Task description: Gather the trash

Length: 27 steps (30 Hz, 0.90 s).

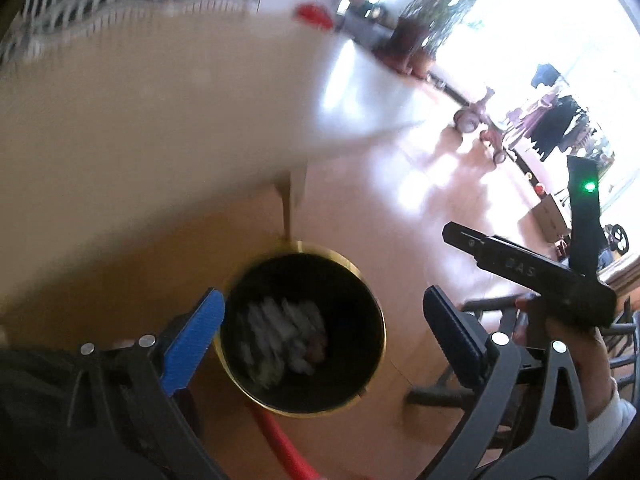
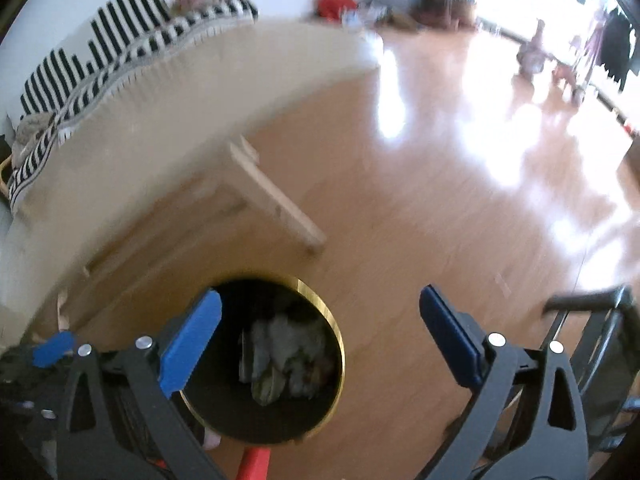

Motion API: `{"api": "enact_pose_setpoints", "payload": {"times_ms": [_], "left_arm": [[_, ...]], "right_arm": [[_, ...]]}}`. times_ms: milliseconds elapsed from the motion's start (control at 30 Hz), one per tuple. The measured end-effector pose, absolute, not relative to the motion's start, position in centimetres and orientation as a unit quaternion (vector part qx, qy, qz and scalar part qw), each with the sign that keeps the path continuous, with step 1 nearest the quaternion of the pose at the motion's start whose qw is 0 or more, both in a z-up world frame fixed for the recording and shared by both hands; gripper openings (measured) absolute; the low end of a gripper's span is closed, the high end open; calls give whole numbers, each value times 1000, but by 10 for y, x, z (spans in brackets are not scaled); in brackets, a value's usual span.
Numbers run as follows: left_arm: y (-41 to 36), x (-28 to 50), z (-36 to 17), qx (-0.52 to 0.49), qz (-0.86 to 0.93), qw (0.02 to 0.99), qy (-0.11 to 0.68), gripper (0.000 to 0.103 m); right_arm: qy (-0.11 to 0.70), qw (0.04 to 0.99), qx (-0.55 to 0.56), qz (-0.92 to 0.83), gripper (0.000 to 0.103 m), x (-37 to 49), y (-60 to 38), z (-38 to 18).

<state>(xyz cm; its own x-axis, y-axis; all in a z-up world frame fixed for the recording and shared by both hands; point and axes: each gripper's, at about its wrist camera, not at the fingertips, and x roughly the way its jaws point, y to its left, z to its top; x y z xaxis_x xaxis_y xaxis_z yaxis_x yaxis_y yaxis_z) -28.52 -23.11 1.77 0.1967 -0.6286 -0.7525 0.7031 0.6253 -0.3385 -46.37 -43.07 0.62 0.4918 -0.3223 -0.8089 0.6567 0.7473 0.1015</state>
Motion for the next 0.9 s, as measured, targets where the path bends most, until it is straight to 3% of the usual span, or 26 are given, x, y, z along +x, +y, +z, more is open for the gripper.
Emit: {"api": "enact_pose_setpoints", "payload": {"times_ms": [267,633,900], "left_arm": [[-117,-155,119,30,-266,899,347,97],[5,-21,71,-33,-61,917,392,97],[18,3,39,0,-58,907,417,97]], "right_arm": [[296,916,176,-205,96,-316,-362,94],[331,915,170,-157,96,-93,-255,73],[382,913,110,-89,96,-47,-201,38]]}}
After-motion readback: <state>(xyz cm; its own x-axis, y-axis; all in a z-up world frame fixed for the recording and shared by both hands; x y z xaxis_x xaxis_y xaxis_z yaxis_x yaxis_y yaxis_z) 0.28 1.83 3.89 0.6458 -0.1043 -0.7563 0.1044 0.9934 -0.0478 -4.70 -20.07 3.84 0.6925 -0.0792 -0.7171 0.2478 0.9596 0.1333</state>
